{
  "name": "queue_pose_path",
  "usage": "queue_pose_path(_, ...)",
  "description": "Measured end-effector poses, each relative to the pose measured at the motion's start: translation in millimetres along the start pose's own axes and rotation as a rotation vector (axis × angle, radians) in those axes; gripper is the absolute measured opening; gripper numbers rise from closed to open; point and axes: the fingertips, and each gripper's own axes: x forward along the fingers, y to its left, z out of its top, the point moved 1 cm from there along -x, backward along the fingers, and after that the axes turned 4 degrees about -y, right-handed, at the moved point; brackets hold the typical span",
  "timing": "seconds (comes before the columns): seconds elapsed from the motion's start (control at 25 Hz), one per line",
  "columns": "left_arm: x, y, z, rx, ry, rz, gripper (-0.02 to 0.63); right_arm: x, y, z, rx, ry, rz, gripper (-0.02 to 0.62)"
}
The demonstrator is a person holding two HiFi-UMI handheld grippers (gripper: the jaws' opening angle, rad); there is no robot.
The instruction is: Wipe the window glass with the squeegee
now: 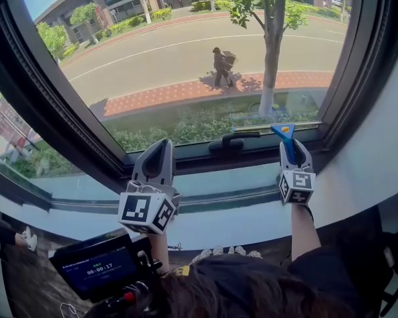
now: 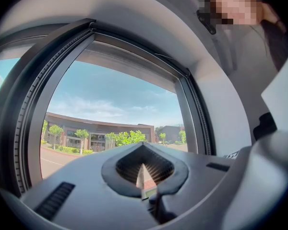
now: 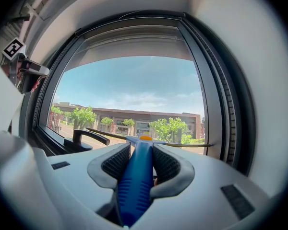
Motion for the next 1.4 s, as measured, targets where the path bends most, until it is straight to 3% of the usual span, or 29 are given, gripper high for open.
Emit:
queue_pose_path(0.52, 3.0, 0.8, -1.9, -0.003, 0.002, 0.017, 0.002, 1.1, -0.3, -6.8, 0.035, 0.013, 0.001, 0.141)
queue_pose_path(0.68, 3.0, -0.3, -7.5, -0.001, 0.003, 0.034, 0.002, -11.2, 0.2, 7.1, 0.083, -0.029, -0.005, 0.141)
queue_pose_path(0.92, -5.4, 4.9, -19.1, -0.009, 0.025, 0.074, 0.002, -39.4, 23.5, 42.3, 0.073, -0.076, 0.004, 0.141)
queue_pose_path(1.4, -26.7, 31.0, -28.7, -0.012, 0.041, 0.109, 0.002, -37.9, 91.8, 54.1, 0.047, -0.055, 0.085, 0.141)
